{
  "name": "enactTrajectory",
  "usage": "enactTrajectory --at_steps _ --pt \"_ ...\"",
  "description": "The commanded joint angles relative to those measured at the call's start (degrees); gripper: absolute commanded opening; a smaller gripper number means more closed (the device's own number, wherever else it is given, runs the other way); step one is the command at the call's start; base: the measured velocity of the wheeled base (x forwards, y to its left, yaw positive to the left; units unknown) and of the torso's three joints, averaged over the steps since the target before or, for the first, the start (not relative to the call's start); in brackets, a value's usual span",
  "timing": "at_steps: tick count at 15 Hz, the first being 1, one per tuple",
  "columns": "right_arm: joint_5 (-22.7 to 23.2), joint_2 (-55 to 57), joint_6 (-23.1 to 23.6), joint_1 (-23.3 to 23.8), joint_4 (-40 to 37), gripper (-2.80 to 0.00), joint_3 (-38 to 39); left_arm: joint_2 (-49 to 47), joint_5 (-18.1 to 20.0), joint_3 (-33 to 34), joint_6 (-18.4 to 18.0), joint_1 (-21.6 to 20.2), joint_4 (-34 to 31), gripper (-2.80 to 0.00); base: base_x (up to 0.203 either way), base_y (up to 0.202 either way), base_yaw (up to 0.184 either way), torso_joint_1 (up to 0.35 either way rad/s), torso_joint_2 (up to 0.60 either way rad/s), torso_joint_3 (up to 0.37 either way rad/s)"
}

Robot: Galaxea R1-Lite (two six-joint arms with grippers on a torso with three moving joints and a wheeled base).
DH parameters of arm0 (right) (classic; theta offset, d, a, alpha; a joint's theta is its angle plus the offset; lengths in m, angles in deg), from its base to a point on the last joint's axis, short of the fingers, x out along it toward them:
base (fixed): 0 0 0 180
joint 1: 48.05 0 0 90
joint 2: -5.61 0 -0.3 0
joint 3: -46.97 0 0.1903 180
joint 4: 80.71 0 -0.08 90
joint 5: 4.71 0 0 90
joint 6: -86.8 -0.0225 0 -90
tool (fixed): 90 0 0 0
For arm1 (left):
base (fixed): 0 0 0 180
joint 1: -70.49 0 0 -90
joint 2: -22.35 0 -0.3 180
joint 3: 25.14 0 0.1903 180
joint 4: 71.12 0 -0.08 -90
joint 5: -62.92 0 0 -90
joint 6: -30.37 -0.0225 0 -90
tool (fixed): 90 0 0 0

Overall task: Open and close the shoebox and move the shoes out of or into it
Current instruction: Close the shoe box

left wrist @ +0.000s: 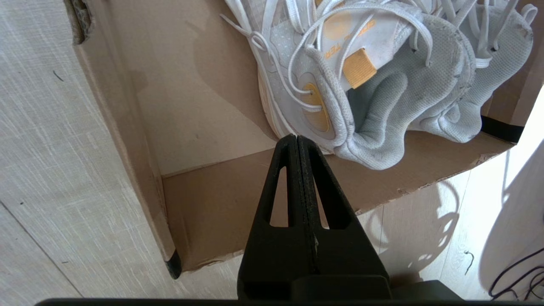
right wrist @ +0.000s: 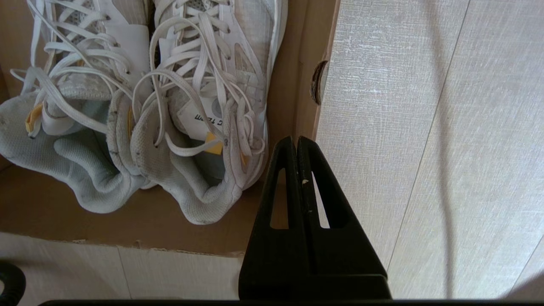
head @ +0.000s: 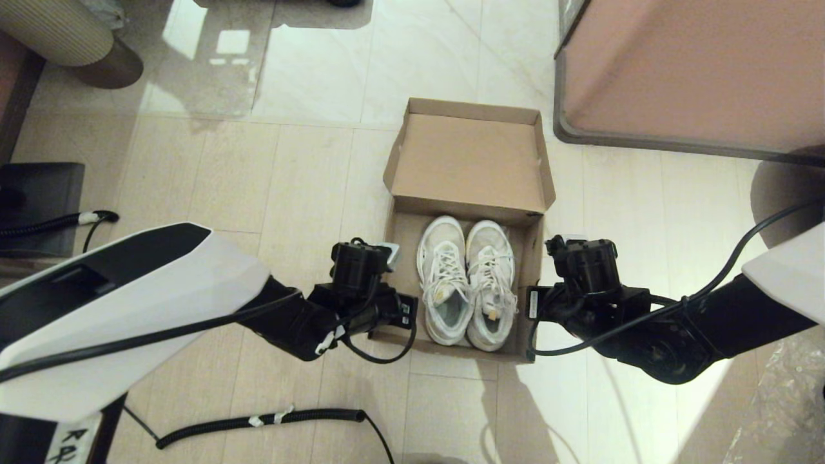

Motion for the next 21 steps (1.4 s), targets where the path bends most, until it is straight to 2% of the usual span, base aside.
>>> enactTrajectory --at_steps 1,5,8,13,21 --pt "-0.2 -0.2 -0.1 0.0 0.2 -2.8 -0.3 -0.2 0.0 -0.1 0.0 0.1 0.2 -2.8 0.0 0.0 0.0 0.0 0.0 0.0" --pt "0.0 -0.1 -0.1 0.0 0.2 -2.8 -0.3 -0.7 0.0 -1.3 -0.3 0.2 -0.6 -2.8 0.0 0.0 0.0 0.0 0.0 0.0" --pt "0.2 0.1 -0.1 0.1 0.2 -2.8 -1.1 -0.6 0.0 -3.8 -0.3 0.2 -3.9 -2.8 0.0 0.0 0.0 0.0 0.0 0.0" --pt "0.4 0.1 0.0 1.5 0.2 -2.8 -1.8 -1.1 0.0 -4.3 -0.3 0.3 -3.9 -2.8 0.0 0.0 0.0 0.0 0.0 0.0" --pt "4.2 5.2 0.5 2.3 -0.3 -2.8 -8.4 -5.2 0.1 -9.2 -0.3 0.7 -5.8 -2.8 0.0 0.0 0.0 0.0 0.0 0.0"
